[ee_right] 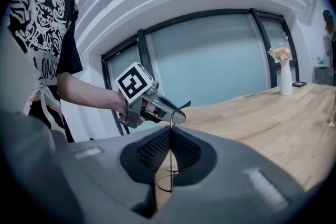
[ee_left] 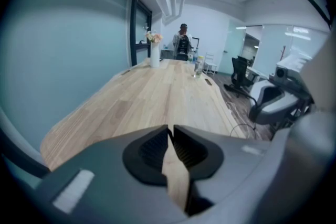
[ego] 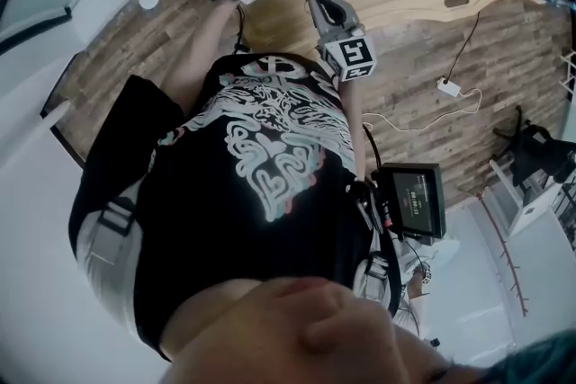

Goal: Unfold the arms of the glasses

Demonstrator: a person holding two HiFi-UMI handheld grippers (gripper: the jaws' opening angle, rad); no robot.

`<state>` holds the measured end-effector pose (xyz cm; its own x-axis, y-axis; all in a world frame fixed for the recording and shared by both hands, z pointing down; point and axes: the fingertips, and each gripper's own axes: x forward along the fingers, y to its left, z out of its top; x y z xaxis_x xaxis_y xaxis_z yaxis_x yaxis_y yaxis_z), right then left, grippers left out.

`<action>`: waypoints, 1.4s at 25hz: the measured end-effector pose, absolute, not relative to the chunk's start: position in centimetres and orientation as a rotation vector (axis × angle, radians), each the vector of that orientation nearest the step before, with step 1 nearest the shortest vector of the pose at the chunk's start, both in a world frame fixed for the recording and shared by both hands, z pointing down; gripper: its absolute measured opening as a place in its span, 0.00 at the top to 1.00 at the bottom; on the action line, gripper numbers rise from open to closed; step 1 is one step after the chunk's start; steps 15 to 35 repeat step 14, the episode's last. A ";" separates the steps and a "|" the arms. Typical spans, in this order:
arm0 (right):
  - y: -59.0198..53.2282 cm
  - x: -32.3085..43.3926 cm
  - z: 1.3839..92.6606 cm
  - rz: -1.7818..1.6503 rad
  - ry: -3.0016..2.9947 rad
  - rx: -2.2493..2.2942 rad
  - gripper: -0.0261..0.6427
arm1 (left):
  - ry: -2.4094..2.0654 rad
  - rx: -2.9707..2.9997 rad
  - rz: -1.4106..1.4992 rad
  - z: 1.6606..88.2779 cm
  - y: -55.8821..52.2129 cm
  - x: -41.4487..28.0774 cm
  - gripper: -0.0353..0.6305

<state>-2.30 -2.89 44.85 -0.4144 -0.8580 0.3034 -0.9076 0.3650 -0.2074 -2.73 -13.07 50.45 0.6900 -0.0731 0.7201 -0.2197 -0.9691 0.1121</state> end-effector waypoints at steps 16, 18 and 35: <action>-2.9 -3.0 45.2 0.500 -2.443 1.651 0.96 | -0.203 2.736 1.148 49.9 -12.6 -3.4 0.91; -2.9 -3.0 45.2 0.500 -2.443 1.651 0.96 | -0.203 2.736 1.148 49.9 -12.6 -3.4 0.91; -2.9 -3.0 45.2 0.500 -2.443 1.651 0.96 | -0.203 2.736 1.148 49.9 -12.6 -3.4 0.91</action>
